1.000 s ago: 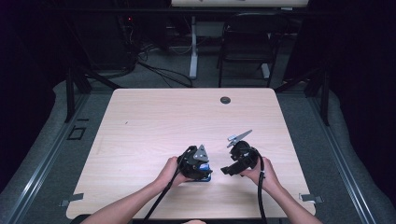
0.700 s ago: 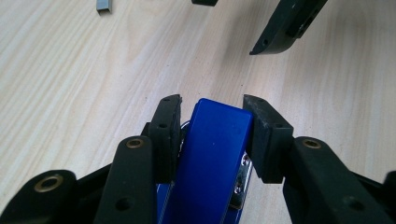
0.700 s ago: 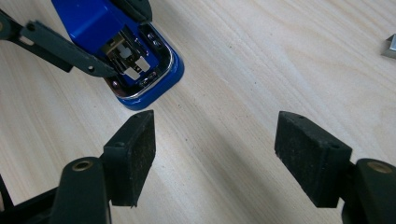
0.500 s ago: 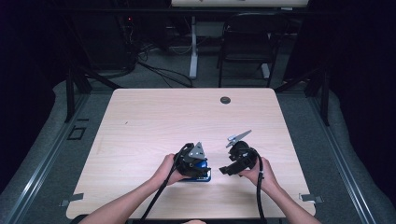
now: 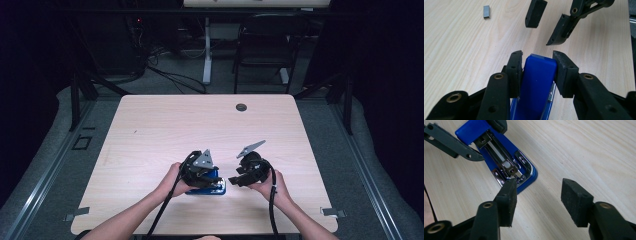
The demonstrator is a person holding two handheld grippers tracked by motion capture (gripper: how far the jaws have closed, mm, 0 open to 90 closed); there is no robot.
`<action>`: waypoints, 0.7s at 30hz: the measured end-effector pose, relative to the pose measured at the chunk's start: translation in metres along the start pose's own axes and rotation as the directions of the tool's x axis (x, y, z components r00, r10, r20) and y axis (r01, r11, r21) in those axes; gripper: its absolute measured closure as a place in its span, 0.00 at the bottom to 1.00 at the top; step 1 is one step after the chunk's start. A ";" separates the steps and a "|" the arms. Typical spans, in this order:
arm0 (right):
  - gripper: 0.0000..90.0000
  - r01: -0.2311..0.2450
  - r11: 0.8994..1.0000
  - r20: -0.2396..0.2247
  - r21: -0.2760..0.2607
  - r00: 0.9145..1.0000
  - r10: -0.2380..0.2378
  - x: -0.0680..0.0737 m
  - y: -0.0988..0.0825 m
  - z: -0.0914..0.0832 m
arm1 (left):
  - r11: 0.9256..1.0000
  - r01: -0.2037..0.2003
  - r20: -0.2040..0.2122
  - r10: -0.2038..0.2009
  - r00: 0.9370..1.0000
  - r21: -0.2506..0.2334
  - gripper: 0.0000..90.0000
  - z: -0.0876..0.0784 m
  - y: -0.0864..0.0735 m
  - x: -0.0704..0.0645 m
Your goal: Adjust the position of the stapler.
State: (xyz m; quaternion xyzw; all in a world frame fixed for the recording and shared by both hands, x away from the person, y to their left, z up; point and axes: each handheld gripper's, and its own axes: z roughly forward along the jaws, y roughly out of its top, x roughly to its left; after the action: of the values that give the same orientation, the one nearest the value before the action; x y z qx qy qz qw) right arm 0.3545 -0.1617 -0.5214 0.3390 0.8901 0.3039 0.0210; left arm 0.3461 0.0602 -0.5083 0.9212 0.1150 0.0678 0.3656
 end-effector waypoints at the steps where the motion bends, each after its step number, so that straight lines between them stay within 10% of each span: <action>1: 0.57 0.004 1.000 0.000 -0.001 1.000 -0.004 0.001 0.001 0.000 | 1.000 -0.003 -0.001 0.003 1.000 0.001 0.68 -0.001 0.000 0.000; 21: 0.79 -0.006 1.000 -0.064 -0.026 0.998 0.004 0.010 0.013 0.022 | 1.000 -0.028 -0.011 0.028 1.000 0.007 0.69 -0.004 0.001 -0.002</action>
State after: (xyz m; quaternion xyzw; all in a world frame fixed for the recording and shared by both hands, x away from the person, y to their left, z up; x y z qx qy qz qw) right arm 0.3597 -0.1363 -0.5302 0.3309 0.8854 0.3264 -0.0038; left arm 0.3439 0.0616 -0.5048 0.9236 0.1044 0.0774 0.3607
